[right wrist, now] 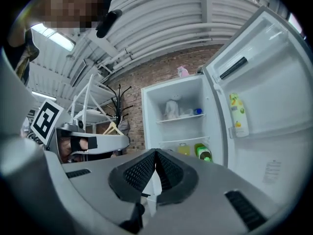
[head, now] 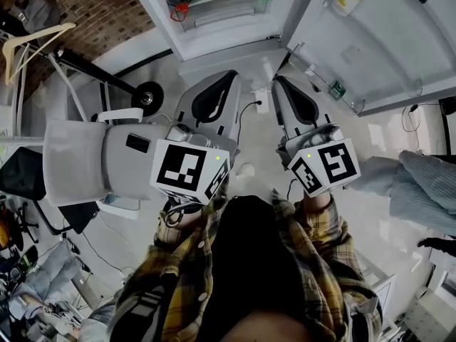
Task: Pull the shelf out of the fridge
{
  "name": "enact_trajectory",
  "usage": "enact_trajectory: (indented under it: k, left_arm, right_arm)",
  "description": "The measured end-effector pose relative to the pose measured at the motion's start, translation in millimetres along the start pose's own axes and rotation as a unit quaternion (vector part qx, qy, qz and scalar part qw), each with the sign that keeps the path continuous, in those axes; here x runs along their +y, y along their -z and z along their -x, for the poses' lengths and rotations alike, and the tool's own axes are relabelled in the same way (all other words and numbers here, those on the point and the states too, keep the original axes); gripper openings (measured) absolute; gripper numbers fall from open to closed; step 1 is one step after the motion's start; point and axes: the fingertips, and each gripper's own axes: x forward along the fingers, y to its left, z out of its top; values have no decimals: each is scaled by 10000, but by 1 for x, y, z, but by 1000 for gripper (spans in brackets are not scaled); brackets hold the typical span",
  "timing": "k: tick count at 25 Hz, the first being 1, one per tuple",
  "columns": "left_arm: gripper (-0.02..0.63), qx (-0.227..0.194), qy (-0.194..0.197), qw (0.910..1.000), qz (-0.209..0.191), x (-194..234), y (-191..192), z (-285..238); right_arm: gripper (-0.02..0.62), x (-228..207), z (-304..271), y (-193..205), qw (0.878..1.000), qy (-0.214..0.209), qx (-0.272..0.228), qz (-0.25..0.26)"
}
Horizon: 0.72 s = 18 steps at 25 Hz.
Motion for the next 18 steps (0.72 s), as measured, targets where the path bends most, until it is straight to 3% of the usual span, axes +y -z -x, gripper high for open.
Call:
enact_trajectory:
  k: [18]
  left_arm:
    - [3,-197,124,9997,-84,133,-36,-107]
  right_arm:
    - [18,-47,-168,-22,9999,-46,-142,2]
